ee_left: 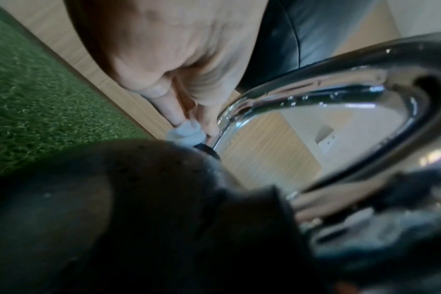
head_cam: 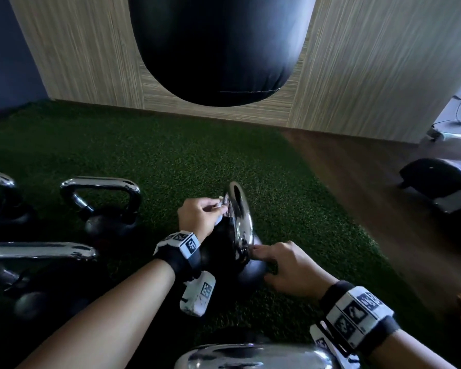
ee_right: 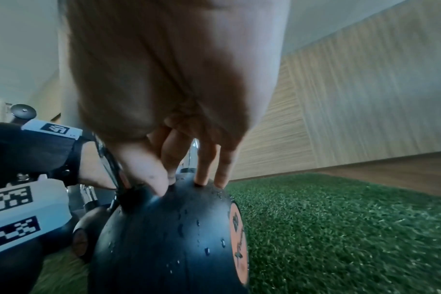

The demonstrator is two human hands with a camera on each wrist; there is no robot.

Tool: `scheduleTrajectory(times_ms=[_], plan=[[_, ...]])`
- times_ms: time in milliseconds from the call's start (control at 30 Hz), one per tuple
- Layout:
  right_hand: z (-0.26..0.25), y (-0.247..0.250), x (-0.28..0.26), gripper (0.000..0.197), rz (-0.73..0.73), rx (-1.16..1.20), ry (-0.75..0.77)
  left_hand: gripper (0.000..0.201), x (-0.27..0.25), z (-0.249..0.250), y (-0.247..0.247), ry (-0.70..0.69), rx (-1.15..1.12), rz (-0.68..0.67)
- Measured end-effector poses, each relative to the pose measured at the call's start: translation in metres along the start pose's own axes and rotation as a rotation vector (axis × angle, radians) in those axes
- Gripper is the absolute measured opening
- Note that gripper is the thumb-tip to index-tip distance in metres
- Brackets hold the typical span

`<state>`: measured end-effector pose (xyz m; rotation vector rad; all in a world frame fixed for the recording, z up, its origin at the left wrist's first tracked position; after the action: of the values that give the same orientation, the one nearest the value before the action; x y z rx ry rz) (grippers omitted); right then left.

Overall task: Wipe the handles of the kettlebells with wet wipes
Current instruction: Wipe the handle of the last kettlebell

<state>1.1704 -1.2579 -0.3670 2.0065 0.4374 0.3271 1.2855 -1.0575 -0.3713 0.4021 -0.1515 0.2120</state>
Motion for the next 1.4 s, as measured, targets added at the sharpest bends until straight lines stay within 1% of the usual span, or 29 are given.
scheduleTrajectory(times_ms=[33,100,133,167,200,233,267,300,333,367,433,467,533,600,700,800,867,933,1000,1100,1233,1300,1367,1400], plan=[[0.004,0.004,0.006,0.046,0.018,-0.003,-0.041,0.03,0.001,-0.002,-0.002,0.033,-0.014,-0.016],[0.01,0.017,0.02,0.025,0.088,0.085,-0.118,0.029,0.001,-0.008,-0.006,0.119,-0.114,-0.079],[0.018,0.019,0.031,0.022,0.129,0.141,-0.147,0.03,0.002,-0.011,-0.007,0.141,-0.166,-0.111],[0.027,0.014,0.043,0.035,0.112,0.187,-0.175,0.031,0.001,-0.011,-0.007,0.131,-0.186,-0.138],[0.033,0.005,0.057,0.058,0.062,0.228,-0.194,0.032,-0.001,-0.009,-0.006,0.094,-0.165,-0.159],[0.039,-0.012,0.071,0.076,-0.024,0.296,-0.201,0.032,-0.003,-0.008,-0.005,0.05,-0.116,-0.166],[0.046,-0.031,0.082,0.08,-0.115,0.361,-0.214,0.031,-0.004,-0.007,-0.003,0.015,-0.067,-0.159],[0.054,-0.05,0.091,0.076,-0.168,0.386,-0.217,0.031,-0.005,-0.007,-0.002,-0.004,-0.033,-0.146],[0.065,-0.063,0.099,0.074,-0.183,0.394,-0.221,0.031,-0.004,-0.006,-0.001,-0.011,-0.012,-0.138],[0.079,-0.074,0.103,0.079,-0.182,0.405,-0.259,0.031,-0.003,-0.005,-0.002,-0.017,0.003,-0.134],[0.089,-0.079,0.106,0.095,-0.121,0.426,-0.33,0.022,-0.002,0.008,-0.002,-0.051,0.055,-0.139],[0.094,-0.082,0.106,0.098,-0.094,0.43,-0.354,0.014,-0.001,0.017,0.0,-0.085,0.067,-0.126],[0.095,-0.082,0.104,0.095,-0.056,0.433,-0.37,0.012,-0.001,0.031,0.006,-0.106,0.02,-0.056],[0.095,-0.083,0.104,0.093,-0.047,0.464,-0.368,0.011,-0.002,0.033,0.008,-0.079,-0.075,-0.02],[0.101,-0.089,0.107,0.098,-0.045,0.468,-0.371,0.012,0.0,0.021,0.0,-0.037,-0.142,-0.071],[0.103,-0.092,0.108,0.1,-0.037,0.498,-0.387,0.018,0.006,0.015,-0.004,0.084,-0.328,-0.105],[0.106,-0.093,0.109,0.099,-0.024,0.494,-0.396,0.022,0.004,0.022,-0.006,0.12,-0.51,-0.123],[0.108,-0.095,0.108,0.096,-0.021,0.516,-0.406,0.018,-0.003,0.03,-0.002,0.096,-0.598,-0.124],[0.113,-0.099,0.11,0.093,-0.021,0.529,-0.412,0.015,-0.008,0.037,0.005,0.046,-0.597,-0.127],[0.123,-0.11,0.114,0.09,-0.035,0.531,-0.407,0.016,-0.006,0.045,0.01,-0.002,-0.514,-0.124],[0.119,-0.107,0.111,0.089,-0.024,0.545,-0.4,0.015,-0.02,0.044,0.013,0.076,-0.567,-0.125],[0.114,-0.102,0.109,0.081,-0.01,0.569,-0.392,0.02,-0.036,0.041,0.013,0.1,-0.644,-0.2],[0.11,-0.097,0.107,0.064,0.0,0.594,-0.394,0.026,-0.049,0.042,0.011,0.111,-0.744,-0.324],[0.11,-0.096,0.107,0.06,0.003,0.592,-0.401,0.027,-0.051,0.043,0.011,0.096,-0.746,-0.36]])
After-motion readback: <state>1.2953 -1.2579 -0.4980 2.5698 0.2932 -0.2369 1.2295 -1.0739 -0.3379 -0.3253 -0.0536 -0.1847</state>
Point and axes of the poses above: each hand's wrist, its own x-axis towards the middle knuckle, its own y-axis out of the back of the hand, z = x × y, the point moved 8 cm from there along x, towards the middle knuckle, and after that the axes turned 2 degrees about -x, right-handed, at the moved point
